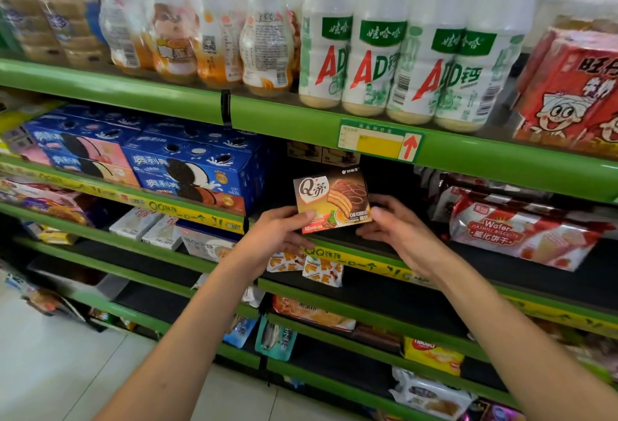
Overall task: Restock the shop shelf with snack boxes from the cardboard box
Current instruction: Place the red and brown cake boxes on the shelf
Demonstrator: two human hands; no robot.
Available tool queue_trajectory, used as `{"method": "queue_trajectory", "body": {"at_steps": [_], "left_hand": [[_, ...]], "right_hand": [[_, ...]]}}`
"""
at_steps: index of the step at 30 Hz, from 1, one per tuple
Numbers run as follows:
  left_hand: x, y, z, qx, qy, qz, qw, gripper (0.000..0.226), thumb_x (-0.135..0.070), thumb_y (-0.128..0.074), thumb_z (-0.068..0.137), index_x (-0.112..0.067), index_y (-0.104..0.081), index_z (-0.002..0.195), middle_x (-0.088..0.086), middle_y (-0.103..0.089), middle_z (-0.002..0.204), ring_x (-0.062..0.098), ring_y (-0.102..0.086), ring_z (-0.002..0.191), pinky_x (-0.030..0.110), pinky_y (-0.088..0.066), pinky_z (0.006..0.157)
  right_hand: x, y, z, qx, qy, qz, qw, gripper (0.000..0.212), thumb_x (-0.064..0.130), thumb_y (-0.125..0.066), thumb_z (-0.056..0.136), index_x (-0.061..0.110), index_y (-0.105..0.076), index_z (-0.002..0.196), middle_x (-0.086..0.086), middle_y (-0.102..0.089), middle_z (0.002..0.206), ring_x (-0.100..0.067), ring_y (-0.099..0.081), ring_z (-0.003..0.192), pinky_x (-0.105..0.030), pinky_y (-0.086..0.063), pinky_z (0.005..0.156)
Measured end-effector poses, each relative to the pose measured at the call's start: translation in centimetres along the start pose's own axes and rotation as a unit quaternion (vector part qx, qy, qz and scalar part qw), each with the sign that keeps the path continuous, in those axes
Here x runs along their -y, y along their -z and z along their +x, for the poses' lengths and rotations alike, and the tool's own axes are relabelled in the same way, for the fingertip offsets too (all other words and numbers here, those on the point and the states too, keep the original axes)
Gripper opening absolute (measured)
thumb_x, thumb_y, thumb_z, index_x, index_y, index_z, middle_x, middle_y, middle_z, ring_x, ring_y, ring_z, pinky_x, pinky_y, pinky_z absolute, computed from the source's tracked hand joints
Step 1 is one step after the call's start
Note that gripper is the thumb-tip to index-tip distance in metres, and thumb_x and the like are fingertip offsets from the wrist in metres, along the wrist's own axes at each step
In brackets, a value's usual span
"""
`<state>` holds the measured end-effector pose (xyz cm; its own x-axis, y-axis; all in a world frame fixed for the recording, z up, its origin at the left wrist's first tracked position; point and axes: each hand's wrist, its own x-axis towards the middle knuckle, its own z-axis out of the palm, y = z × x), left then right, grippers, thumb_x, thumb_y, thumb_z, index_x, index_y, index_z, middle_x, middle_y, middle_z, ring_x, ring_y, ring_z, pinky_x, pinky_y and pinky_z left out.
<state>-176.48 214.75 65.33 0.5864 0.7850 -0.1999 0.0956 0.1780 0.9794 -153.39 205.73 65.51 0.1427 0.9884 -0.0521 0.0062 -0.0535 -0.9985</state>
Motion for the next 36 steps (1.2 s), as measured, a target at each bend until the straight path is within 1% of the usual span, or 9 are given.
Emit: {"method": "queue_trajectory", "body": {"at_steps": [7, 17, 20, 22, 24, 27, 28, 31, 36], "left_hand": [[0.5, 0.2, 0.1, 0.004, -0.006, 0.013, 1.000, 0.058, -0.046, -0.070, 0.084, -0.019, -0.056, 0.134, -0.002, -0.074, 0.111, 0.026, -0.073, 0.088, 0.028, -0.055, 0.068], [0.1, 0.0, 0.0, -0.019, -0.002, -0.002, 1.000, 0.058, -0.035, -0.071, 0.087, -0.015, -0.051, 0.138, 0.001, -0.074, 0.108, 0.023, -0.071, 0.072, 0.025, -0.054, 0.056], [-0.8, -0.1, -0.1, -0.034, -0.026, 0.061, 0.997, 0.058, -0.029, -0.073, 0.087, -0.016, -0.051, 0.138, 0.000, -0.073, 0.107, 0.017, -0.066, 0.060, 0.024, -0.049, 0.048], [-1.8, -0.6, 0.6, -0.056, -0.063, 0.142, 0.986, 0.059, -0.028, -0.073, 0.086, -0.020, -0.050, 0.140, -0.008, -0.069, 0.108, 0.009, -0.060, 0.052, 0.020, -0.044, 0.045], [-2.8, -1.6, 2.0, -0.075, -0.102, 0.219, 0.967, 0.053, -0.030, -0.071, 0.088, -0.021, -0.054, 0.138, -0.013, -0.068, 0.109, 0.004, -0.062, 0.059, 0.020, -0.049, 0.055], [-3.2, -3.3, 4.2, -0.058, -0.115, 0.275, 0.953, 0.042, -0.026, -0.065, 0.093, -0.015, -0.060, 0.133, 0.002, -0.067, 0.126, 0.017, -0.064, 0.110, 0.035, -0.049, 0.099], [-3.0, -3.9, 4.8, -0.042, -0.107, 0.286, 0.951, 0.038, -0.025, -0.063, 0.095, -0.014, -0.062, 0.131, 0.005, -0.066, 0.128, 0.021, -0.061, 0.117, 0.039, -0.045, 0.105], [-2.3, -5.3, 6.3, -0.019, -0.077, 0.314, 0.946, 0.034, -0.027, -0.059, 0.098, -0.010, -0.064, 0.127, 0.010, -0.066, 0.127, 0.026, -0.061, 0.117, 0.041, -0.046, 0.105], [-1.8, -5.9, 7.6, -0.045, -0.075, 0.298, 0.951, 0.032, -0.028, -0.059, 0.097, -0.012, -0.067, 0.123, 0.008, -0.070, 0.119, 0.028, -0.065, 0.108, 0.040, -0.050, 0.099]], "right_hand": [[-0.3, 0.1, 0.2, -0.010, 0.004, -0.001, 1.000, 0.056, 0.032, -0.072, 0.072, 0.019, -0.052, 0.123, -0.013, -0.070, 0.112, -0.024, -0.071, 0.099, -0.035, -0.054, 0.090], [-0.8, 0.2, 0.5, -0.032, 0.004, -0.011, 0.999, 0.053, 0.037, -0.079, 0.073, 0.026, -0.057, 0.120, -0.011, -0.073, 0.109, -0.025, -0.072, 0.096, -0.030, -0.055, 0.082], [-0.7, 0.1, 0.4, -0.048, 0.012, -0.025, 0.998, 0.057, 0.039, -0.078, 0.064, 0.034, -0.060, 0.118, -0.007, -0.071, 0.113, -0.023, -0.069, 0.105, -0.033, -0.054, 0.088], [-0.7, -0.1, 0.3, -0.102, 0.026, -0.055, 0.993, 0.052, 0.042, -0.074, 0.060, 0.043, -0.064, 0.111, 0.003, -0.071, 0.115, -0.017, -0.065, 0.111, -0.034, -0.048, 0.096], [-0.9, -0.4, 0.2, -0.197, 0.037, -0.079, 0.977, 0.047, 0.046, -0.068, 0.063, 0.047, -0.065, 0.110, 0.014, -0.070, 0.113, -0.007, -0.063, 0.110, -0.026, -0.045, 0.095], [-1.3, -1.0, 0.3, -0.323, 0.052, -0.048, 0.944, 0.043, 0.041, -0.064, 0.066, 0.044, -0.063, 0.110, 0.020, -0.065, 0.109, -0.008, -0.061, 0.110, -0.019, -0.044, 0.087], [-1.4, -1.0, 0.4, -0.348, 0.057, -0.045, 0.935, 0.049, 0.040, -0.064, 0.067, 0.042, -0.061, 0.115, 0.019, -0.062, 0.111, -0.010, -0.060, 0.112, -0.022, -0.044, 0.090], [-1.4, -0.7, 0.7, -0.371, 0.047, -0.043, 0.926, 0.063, 0.037, -0.063, 0.072, 0.030, -0.054, 0.134, 0.012, -0.059, 0.124, -0.013, -0.056, 0.119, -0.036, -0.045, 0.104], [-1.7, 0.1, 1.5, -0.363, 0.014, -0.022, 0.932, 0.049, 0.016, -0.059, 0.087, 0.019, -0.055, 0.136, -0.001, -0.061, 0.134, -0.020, -0.057, 0.123, -0.046, -0.044, 0.108]]}}
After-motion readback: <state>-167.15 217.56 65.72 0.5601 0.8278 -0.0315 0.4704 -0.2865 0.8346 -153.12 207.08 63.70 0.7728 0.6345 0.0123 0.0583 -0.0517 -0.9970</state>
